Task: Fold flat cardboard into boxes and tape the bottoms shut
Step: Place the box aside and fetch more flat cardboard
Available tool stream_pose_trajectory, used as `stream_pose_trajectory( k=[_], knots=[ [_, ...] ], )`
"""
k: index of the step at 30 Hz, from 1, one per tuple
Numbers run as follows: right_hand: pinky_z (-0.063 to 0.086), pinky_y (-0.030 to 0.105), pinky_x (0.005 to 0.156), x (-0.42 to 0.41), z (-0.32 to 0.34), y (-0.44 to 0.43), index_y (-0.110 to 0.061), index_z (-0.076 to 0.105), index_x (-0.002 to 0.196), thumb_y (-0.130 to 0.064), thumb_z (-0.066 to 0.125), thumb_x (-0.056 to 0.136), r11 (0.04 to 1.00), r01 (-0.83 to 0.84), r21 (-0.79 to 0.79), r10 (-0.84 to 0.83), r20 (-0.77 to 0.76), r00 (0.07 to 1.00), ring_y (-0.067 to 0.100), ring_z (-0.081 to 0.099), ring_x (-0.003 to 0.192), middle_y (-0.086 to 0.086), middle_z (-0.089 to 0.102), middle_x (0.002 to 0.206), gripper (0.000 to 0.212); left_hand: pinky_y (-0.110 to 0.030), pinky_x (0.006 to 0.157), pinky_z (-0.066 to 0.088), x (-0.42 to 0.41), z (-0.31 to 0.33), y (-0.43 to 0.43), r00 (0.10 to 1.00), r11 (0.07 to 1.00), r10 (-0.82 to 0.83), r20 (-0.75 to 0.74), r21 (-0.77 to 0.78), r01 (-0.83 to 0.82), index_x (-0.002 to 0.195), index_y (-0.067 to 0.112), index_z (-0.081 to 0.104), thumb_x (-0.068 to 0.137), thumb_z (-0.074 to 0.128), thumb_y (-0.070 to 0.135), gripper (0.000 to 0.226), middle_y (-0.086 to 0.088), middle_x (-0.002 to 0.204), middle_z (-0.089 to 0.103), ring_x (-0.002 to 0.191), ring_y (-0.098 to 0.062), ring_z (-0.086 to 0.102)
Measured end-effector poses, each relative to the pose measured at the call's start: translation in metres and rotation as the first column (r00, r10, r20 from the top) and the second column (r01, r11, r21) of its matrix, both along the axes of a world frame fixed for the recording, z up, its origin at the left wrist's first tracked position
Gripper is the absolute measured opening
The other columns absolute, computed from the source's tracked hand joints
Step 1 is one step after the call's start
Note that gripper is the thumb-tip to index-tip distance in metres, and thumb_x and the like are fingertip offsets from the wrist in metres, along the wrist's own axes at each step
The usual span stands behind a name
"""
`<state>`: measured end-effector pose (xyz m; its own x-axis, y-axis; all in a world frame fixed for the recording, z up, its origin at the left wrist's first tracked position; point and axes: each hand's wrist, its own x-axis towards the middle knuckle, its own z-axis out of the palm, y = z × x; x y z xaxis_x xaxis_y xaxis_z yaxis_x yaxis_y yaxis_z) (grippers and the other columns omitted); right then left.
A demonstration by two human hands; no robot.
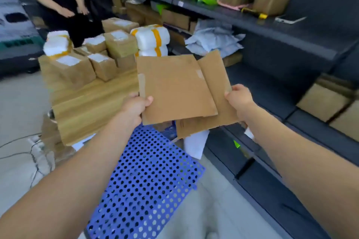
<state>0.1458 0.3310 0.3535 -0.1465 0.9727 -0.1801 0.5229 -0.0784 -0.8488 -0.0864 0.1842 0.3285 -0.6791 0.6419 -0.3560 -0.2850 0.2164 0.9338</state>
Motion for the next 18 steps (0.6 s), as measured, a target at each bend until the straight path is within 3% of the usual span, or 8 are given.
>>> stream_pose_trajectory(
  k=[4,8,13,18],
  knots=[
    [0.043,0.034,0.083,0.109,0.023,-0.019,-0.013,0.05,0.132,-0.018,0.049,0.096,0.968,0.24,0.072,-0.24,-0.011,0.971,0.024,0.053,0.103,0.008,0.055,0.127,0.036,-0.042,0.083,0.046,0.077,0.022,0.043,0.971,0.971,-0.238,-0.031,0.031,0.238,0.131,0.007,0.045,0.095,0.053,0.005,0.037,-0.009,0.119,0.057,0.102,-0.026,0.055],
    [0.038,0.031,0.08,0.226,0.043,-0.053,-0.012,0.047,0.134,-0.019,0.046,0.098,0.884,0.447,0.135,-0.452,0.009,0.892,0.019,0.046,0.096,0.006,0.054,0.123,0.037,-0.047,0.088,0.047,0.177,0.033,0.08,0.877,0.876,-0.478,-0.056,0.045,0.48,0.131,0.009,0.048,0.094,0.056,0.01,0.037,-0.01,0.123,0.059,0.107,-0.03,0.056],
    [0.043,0.032,0.074,0.366,0.053,-0.11,-0.008,0.059,0.11,-0.012,0.048,0.093,0.71,0.684,0.171,-0.694,-0.001,0.72,0.021,0.05,0.087,0.007,0.058,0.102,0.021,-0.058,0.094,0.045,0.317,0.04,0.101,0.702,0.701,-0.711,-0.048,0.04,0.712,0.115,0.015,0.055,0.093,0.057,0.011,0.023,-0.01,0.12,0.06,0.108,-0.032,0.057],
    [0.045,0.033,0.078,0.491,0.053,-0.166,-0.01,0.06,0.111,-0.012,0.051,0.092,0.529,0.828,0.187,-0.84,-0.022,0.542,0.022,0.053,0.089,0.005,0.058,0.099,0.021,-0.047,0.095,0.047,0.461,0.04,0.097,0.564,0.563,-0.824,-0.058,0.041,0.826,0.125,0.011,0.055,0.093,0.058,0.011,0.033,-0.009,0.12,0.061,0.107,-0.029,0.058]
  ],
)
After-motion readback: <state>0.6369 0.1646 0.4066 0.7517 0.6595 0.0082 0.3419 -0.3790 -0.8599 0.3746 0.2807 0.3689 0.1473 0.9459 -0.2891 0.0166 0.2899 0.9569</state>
